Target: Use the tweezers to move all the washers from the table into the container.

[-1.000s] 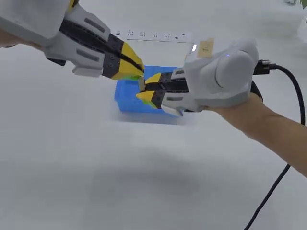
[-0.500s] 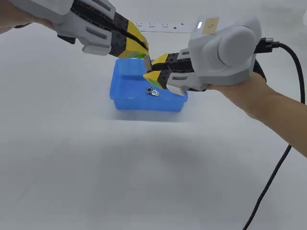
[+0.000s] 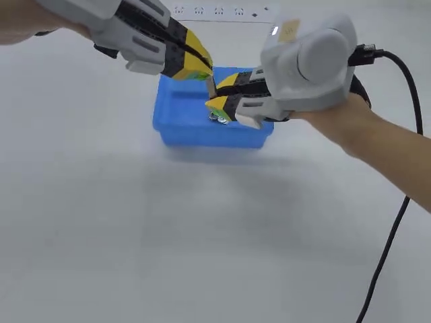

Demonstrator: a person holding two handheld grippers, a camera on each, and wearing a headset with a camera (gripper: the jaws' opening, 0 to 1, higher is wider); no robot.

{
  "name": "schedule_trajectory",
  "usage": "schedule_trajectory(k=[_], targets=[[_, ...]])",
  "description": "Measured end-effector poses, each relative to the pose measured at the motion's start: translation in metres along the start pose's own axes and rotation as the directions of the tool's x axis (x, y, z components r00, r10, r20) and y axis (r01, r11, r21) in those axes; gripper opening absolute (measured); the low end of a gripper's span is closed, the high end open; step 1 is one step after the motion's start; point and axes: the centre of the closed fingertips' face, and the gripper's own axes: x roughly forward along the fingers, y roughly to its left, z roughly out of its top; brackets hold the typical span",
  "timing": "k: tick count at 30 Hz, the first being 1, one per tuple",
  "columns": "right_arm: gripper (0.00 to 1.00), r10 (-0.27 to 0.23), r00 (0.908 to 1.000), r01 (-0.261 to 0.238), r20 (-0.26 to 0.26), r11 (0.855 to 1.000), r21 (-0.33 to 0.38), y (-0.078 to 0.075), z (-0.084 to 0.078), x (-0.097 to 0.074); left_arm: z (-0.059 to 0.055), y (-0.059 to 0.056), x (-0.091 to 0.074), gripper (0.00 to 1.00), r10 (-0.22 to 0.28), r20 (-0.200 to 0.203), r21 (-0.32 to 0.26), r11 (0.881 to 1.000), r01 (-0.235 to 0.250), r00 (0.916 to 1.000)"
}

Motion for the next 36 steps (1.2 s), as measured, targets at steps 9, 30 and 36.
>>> schedule_trajectory(k=[9, 30, 36], targets=[[0.11, 0.005, 0.9997, -0.005, -0.026, 1.000, 0.014, -0.003, -0.013, 0.006, -0.008, 0.000, 0.007, 0.06, -0.003, -0.011, -0.012, 1.000, 0.003, 0.9999], [0.11, -0.007, 0.9988, 0.006, 0.048, 1.000, 0.017, 0.009, 0.021, -0.024, 0.024, -0.012, -0.021, 0.06, 0.027, -0.013, 0.061, 0.998, -0.027, 0.9995], [0.11, -0.023, 0.9962, 0.024, 0.084, 1.000, -0.011, 0.021, 0.042, -0.051, 0.051, -0.026, -0.039, 0.06, 0.048, 0.031, 0.079, 0.996, -0.050, 0.9984]])
